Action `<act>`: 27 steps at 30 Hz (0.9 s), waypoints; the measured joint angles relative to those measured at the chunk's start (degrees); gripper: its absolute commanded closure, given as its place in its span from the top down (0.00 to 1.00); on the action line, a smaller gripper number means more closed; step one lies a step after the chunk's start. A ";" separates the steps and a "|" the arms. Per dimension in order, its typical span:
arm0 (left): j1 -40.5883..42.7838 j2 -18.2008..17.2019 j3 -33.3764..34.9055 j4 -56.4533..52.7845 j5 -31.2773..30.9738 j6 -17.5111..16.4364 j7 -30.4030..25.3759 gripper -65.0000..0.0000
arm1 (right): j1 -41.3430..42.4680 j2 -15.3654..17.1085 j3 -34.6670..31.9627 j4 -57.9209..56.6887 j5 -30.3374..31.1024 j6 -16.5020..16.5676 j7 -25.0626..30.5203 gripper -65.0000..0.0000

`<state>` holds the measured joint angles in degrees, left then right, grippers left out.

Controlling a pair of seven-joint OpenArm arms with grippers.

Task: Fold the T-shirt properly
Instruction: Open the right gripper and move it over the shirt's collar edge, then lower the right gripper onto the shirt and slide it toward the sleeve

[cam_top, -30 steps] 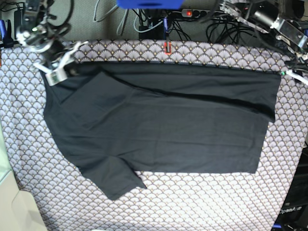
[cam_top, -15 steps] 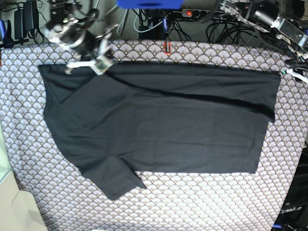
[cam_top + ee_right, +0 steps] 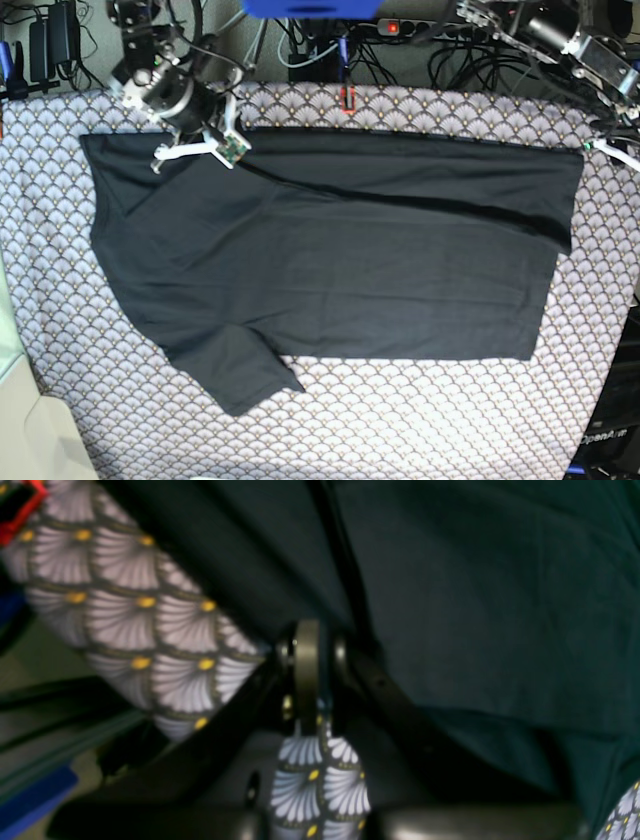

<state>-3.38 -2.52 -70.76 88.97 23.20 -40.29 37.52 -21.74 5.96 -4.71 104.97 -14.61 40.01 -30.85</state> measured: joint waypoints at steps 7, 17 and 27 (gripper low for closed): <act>0.00 -0.02 0.02 -0.11 0.15 0.00 0.00 0.37 | 2.36 -1.20 -0.20 -3.50 -1.53 0.13 0.33 0.03; -0.02 0.00 0.02 -0.15 0.17 0.00 0.02 0.37 | 8.79 -0.90 -0.20 -10.25 -0.33 0.02 2.08 0.03; 0.00 -0.04 0.00 -0.13 0.24 0.00 0.02 0.37 | 15.28 0.68 -0.44 -11.87 -2.29 0.24 0.00 0.03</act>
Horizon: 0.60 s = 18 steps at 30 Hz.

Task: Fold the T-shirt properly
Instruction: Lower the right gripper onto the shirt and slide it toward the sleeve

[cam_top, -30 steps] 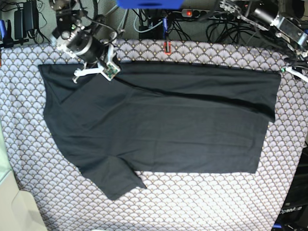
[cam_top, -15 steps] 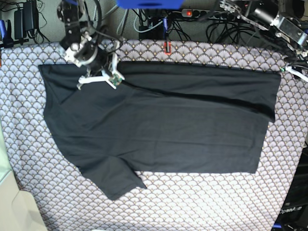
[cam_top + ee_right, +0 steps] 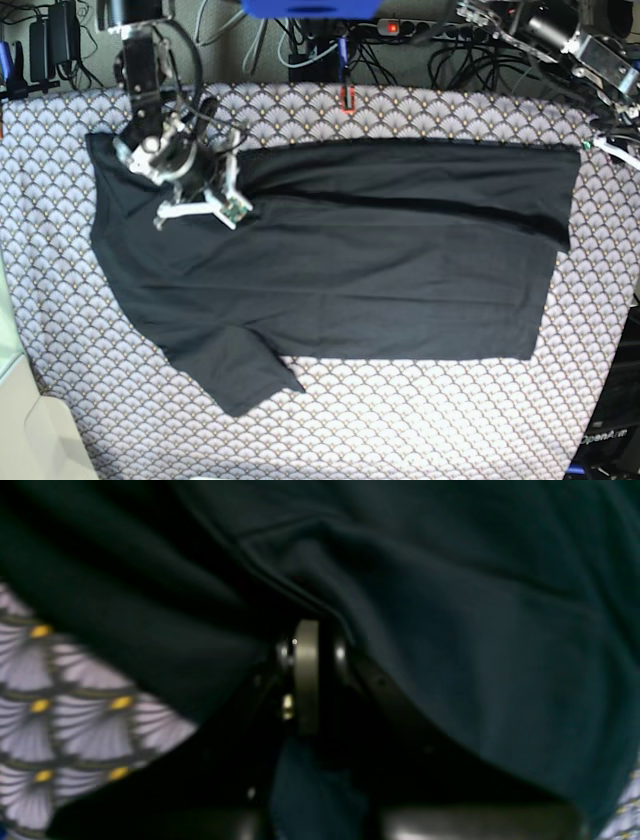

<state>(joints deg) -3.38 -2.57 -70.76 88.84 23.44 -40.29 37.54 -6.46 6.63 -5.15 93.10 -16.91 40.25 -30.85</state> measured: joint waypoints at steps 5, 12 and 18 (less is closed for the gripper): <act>-0.15 0.00 0.02 0.07 0.13 0.00 0.00 0.37 | 3.02 -0.81 0.24 0.00 -6.21 -0.04 0.37 0.03; -0.15 -0.02 0.04 0.13 0.13 0.00 0.00 0.37 | 10.29 -3.67 0.66 0.11 -8.92 -0.04 0.11 0.03; -0.09 0.00 0.02 0.15 0.07 0.02 -0.04 0.37 | 10.36 -5.88 0.79 0.96 -17.25 0.02 -0.26 0.03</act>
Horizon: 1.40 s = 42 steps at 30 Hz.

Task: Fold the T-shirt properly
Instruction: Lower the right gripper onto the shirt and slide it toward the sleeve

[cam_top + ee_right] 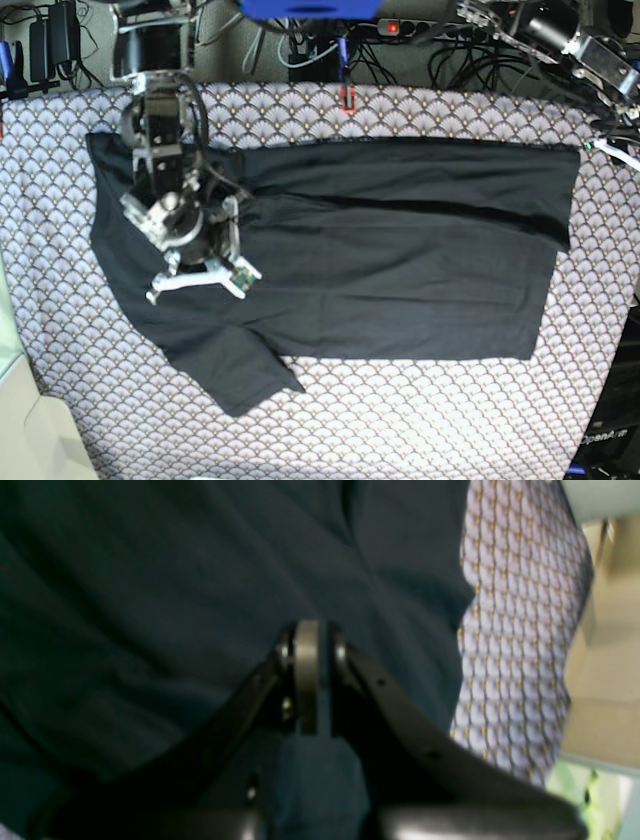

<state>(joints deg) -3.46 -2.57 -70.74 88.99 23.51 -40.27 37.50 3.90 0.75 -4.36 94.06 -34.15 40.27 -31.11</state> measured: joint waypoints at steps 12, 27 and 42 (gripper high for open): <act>-1.88 2.01 4.81 3.65 0.57 0.42 0.76 0.00 | -12.59 -2.89 -0.24 9.35 0.24 -0.04 1.11 0.03; 0.35 7.21 13.94 -3.02 6.99 0.02 -1.18 0.00 | -16.37 -4.57 -0.31 9.44 0.07 0.00 0.87 0.03; -0.70 4.94 14.23 -8.39 6.71 0.63 -4.13 0.00 | -20.52 -4.42 -5.27 9.40 0.09 0.00 0.50 0.03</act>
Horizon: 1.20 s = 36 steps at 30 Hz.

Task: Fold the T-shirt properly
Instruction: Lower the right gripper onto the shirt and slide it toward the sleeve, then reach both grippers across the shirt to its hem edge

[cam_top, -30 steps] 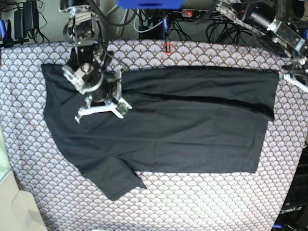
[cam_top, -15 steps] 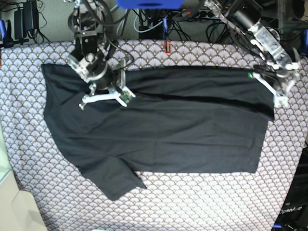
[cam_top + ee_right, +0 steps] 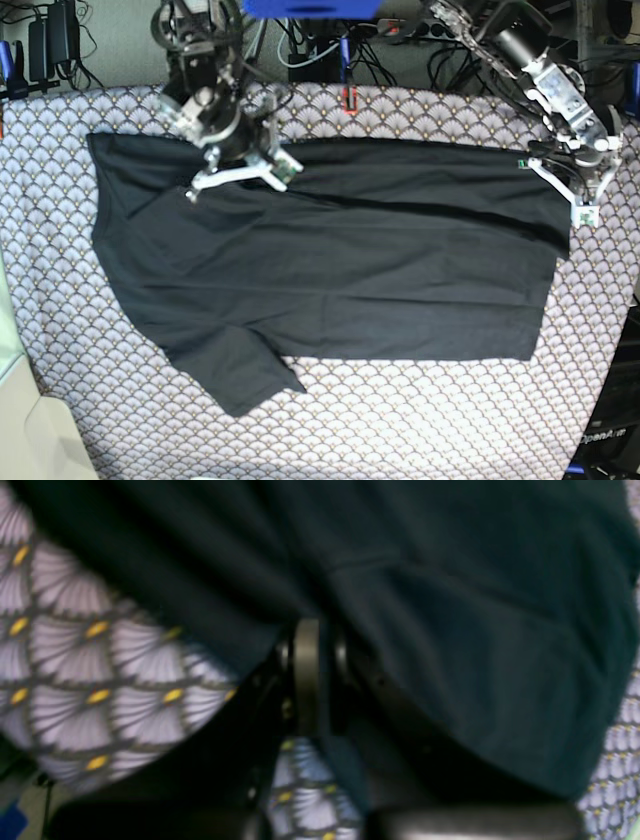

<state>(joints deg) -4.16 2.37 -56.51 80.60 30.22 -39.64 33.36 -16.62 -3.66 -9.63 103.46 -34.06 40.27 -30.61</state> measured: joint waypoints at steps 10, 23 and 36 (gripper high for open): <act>0.31 -0.20 0.00 -0.13 -0.04 -0.02 -0.63 0.00 | 4.22 0.00 -0.20 -8.02 0.44 -0.07 2.36 0.03; -0.31 -2.60 0.00 -3.23 -1.73 -0.63 -1.64 0.00 | 9.66 2.93 2.43 -11.21 1.03 0.02 4.92 0.03; -0.15 -2.64 0.04 -3.28 -1.73 -0.63 -1.90 0.00 | 22.97 4.15 11.87 -20.44 0.35 0.17 4.87 0.03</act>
<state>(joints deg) -4.32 -0.27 -56.47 77.32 28.49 -40.27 31.46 6.35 0.49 2.24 83.02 -33.71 40.45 -25.74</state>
